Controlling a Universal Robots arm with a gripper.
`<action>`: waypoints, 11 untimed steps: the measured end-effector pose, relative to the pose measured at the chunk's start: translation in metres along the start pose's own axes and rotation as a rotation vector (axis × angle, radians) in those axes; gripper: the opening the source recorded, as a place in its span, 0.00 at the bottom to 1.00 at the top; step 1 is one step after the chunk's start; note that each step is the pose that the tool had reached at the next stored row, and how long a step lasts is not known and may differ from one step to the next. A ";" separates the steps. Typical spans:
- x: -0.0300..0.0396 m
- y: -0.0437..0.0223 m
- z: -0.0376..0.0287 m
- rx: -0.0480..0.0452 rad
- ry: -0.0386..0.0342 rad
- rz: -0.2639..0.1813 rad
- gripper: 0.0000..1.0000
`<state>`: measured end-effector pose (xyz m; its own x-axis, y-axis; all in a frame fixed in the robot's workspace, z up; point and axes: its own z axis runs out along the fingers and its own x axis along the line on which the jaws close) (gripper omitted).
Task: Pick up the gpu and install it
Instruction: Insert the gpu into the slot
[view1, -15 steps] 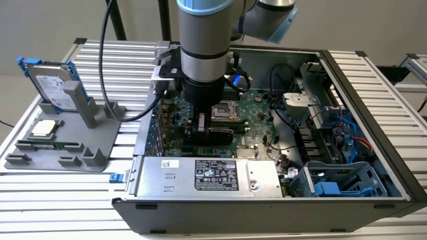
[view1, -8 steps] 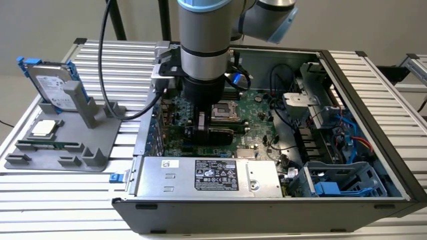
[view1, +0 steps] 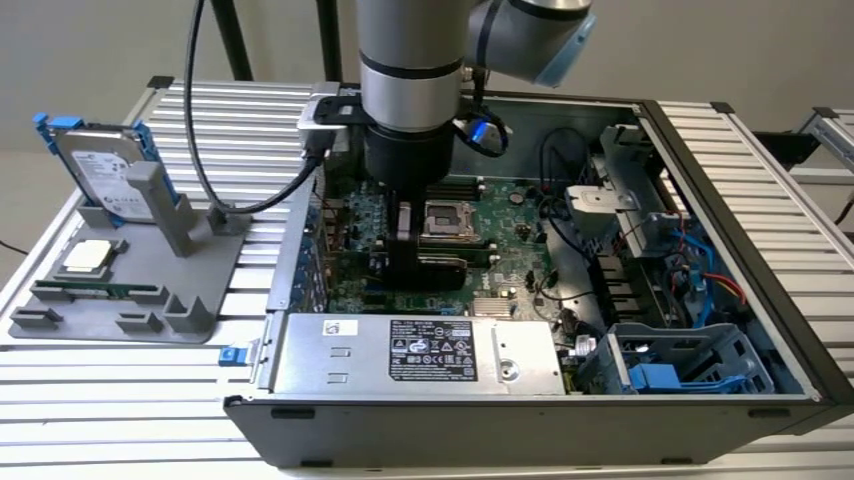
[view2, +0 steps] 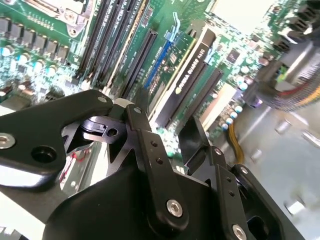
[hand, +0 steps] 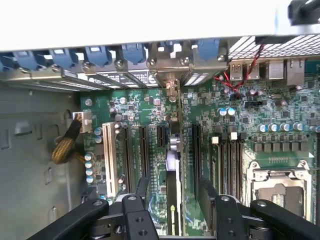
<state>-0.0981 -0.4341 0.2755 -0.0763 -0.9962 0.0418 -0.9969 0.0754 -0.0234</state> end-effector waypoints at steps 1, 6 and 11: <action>0.0001 -0.0001 -0.0033 0.0000 0.0001 0.000 1.00; 0.0006 -0.0003 -0.0140 0.0000 0.0000 0.000 1.00; 0.0007 -0.0004 -0.0159 0.0004 -0.0002 0.000 0.00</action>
<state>-0.0981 -0.4341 0.2915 -0.0762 -0.9962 0.0415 -0.9969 0.0752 -0.0238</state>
